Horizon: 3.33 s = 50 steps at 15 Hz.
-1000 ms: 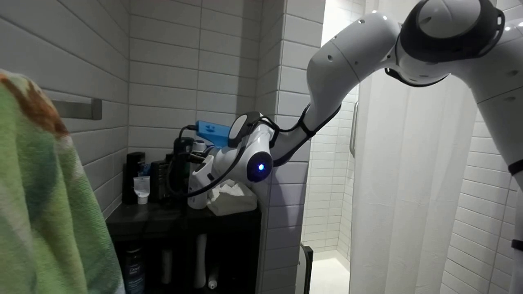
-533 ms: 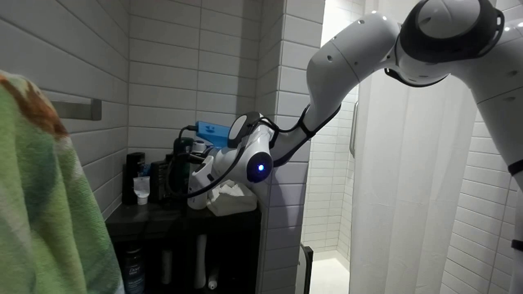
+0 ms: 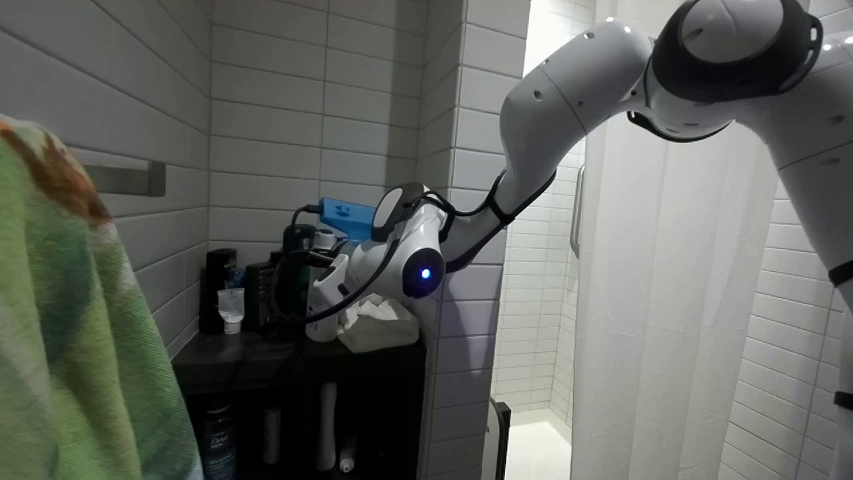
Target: Move the first right bottle from the second shelf to the top shelf
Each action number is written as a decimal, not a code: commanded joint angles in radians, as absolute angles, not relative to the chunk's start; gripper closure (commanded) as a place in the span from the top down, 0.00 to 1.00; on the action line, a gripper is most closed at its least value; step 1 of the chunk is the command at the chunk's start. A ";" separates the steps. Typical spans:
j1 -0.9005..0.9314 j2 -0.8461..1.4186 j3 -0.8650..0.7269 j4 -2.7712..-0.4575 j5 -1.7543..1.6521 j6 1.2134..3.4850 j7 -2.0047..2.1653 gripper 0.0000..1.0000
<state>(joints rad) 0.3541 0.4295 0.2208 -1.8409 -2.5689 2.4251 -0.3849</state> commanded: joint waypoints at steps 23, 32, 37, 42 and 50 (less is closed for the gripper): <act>0.344 0.240 0.241 -2.153 -2.608 2.353 -0.298 1.00; 0.338 -0.001 0.305 -2.392 -2.603 2.464 -0.223 1.00; 0.316 -0.090 0.286 -2.482 -2.602 2.541 -0.206 1.00; 0.289 -0.161 0.257 -2.553 -2.603 2.640 -0.218 1.00; 0.320 -0.269 0.097 -2.691 -2.605 2.854 -0.327 1.00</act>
<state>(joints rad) 0.2930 -0.1884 0.1835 -2.6190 -2.6049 2.7846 -0.2709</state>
